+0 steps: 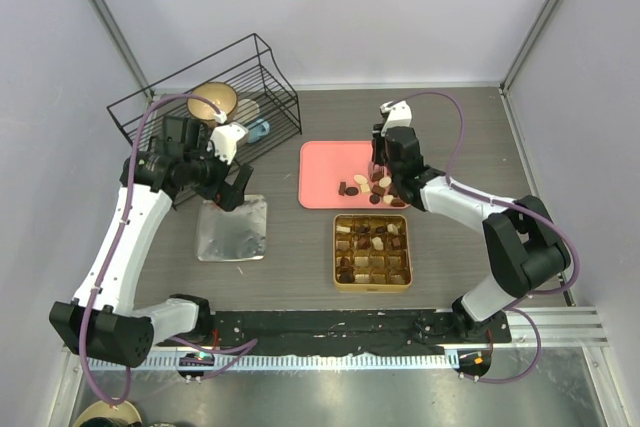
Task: Pack the chocolate
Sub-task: Pick up the fake chocolate from the plate, then place the fake chocolate in the packing box.
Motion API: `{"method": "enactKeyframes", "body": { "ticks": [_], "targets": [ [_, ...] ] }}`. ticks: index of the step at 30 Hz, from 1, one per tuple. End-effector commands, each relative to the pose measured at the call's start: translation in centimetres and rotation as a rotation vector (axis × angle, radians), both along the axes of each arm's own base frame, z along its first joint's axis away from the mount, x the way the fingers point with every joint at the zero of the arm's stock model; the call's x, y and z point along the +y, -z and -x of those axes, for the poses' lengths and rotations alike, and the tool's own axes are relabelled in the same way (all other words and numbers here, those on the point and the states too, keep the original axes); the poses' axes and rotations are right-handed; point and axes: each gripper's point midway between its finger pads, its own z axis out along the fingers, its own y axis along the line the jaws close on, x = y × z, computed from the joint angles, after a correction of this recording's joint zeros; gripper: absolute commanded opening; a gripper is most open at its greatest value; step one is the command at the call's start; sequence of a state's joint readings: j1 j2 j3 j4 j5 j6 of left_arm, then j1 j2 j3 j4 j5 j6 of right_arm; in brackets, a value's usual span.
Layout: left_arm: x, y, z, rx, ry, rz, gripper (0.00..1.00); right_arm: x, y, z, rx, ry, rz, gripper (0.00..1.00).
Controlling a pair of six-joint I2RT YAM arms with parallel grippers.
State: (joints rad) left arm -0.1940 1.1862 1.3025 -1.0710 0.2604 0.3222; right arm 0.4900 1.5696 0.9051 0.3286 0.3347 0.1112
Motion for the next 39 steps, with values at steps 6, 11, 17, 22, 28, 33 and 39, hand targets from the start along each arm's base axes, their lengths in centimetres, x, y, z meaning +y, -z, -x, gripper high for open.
{"method": "enactKeyframes", "body": {
  "ticks": [6, 11, 17, 22, 28, 33, 39],
  "targets": [
    [0.2, -1.0, 0.2, -0.035, -0.001, 0.001, 1.0, 0.3, -8.0, -0.1, -0.16, -0.021, -0.075, 0.25],
    [0.2, -1.1, 0.1, -0.036, 0.0, 0.003, 1.0, 0.9, -12.4, 3.1, -0.213, -0.076, -0.09, 0.25],
    [0.3, -0.8, 0.1, -0.036, -0.008, -0.001, 1.0, 2.7, -13.0, 10.7, -0.171, -0.175, -0.101, 0.25],
    [0.1, -0.4, -0.1, -0.019, -0.013, 0.006, 1.0, 4.2, -11.0, 16.6, -0.081, -0.262, -0.152, 0.25],
    [0.2, -0.3, -0.3, -0.023, -0.025, 0.005, 1.0, 5.2, -9.6, 21.6, 0.008, -0.327, -0.159, 0.25],
    [0.1, 0.0, -0.1, -0.012, -0.026, 0.012, 1.0, 5.6, -8.6, 23.4, 0.055, -0.339, -0.158, 0.25],
    [0.2, -0.2, 0.0, -0.017, -0.027, 0.012, 1.0, 5.9, -7.4, 23.7, 0.081, -0.34, -0.151, 0.27]
  ]
}}
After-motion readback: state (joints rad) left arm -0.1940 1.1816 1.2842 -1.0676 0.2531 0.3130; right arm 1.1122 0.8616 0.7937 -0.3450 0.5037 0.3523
